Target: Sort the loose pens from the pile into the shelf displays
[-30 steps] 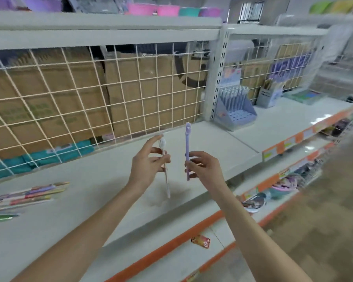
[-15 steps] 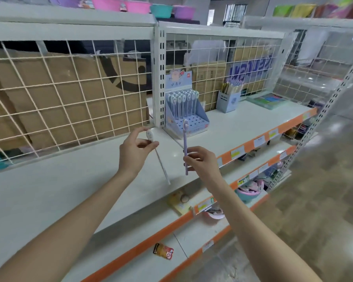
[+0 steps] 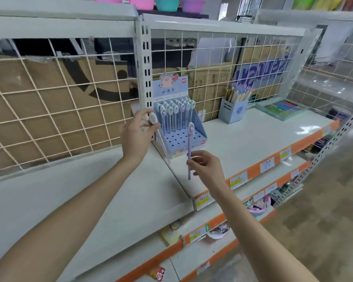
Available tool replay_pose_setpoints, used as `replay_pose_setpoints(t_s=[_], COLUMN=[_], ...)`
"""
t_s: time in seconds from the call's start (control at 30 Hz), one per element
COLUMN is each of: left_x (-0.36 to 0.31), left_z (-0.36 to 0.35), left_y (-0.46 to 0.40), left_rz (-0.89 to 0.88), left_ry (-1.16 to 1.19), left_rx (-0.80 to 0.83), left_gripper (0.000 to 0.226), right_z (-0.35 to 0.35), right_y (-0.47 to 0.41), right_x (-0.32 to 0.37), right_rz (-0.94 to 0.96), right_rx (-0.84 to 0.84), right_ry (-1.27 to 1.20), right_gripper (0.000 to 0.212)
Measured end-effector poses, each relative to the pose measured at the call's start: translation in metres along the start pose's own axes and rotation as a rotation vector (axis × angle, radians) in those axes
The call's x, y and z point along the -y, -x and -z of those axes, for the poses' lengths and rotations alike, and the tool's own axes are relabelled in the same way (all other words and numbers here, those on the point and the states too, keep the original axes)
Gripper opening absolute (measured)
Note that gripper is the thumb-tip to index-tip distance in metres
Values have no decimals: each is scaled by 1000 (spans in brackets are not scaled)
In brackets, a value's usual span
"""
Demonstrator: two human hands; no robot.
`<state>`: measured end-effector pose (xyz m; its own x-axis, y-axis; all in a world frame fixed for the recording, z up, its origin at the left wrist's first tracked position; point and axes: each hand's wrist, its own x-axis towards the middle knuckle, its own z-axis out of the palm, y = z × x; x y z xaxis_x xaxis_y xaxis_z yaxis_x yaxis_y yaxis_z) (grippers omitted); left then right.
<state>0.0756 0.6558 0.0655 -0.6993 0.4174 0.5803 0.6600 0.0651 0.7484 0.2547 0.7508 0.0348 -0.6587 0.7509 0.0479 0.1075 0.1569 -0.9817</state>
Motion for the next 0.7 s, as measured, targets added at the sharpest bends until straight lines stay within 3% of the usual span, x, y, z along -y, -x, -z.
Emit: replay_pose_setpoints(t_s=[0.27,0.7], left_x=[25,57], left_z=[-44,-63], left_y=[-69,-71], left_rz=[-121,-260], left_ry=[-151,-479], left_rx=[-187,-159], left_gripper=[35,35], right_z=[8,-1], right_y=[-102,-159], right_x=[8,-10], right_rz=[43,27], right_rx=[62,101], right_ry=[57,25], right_gripper=[11,19])
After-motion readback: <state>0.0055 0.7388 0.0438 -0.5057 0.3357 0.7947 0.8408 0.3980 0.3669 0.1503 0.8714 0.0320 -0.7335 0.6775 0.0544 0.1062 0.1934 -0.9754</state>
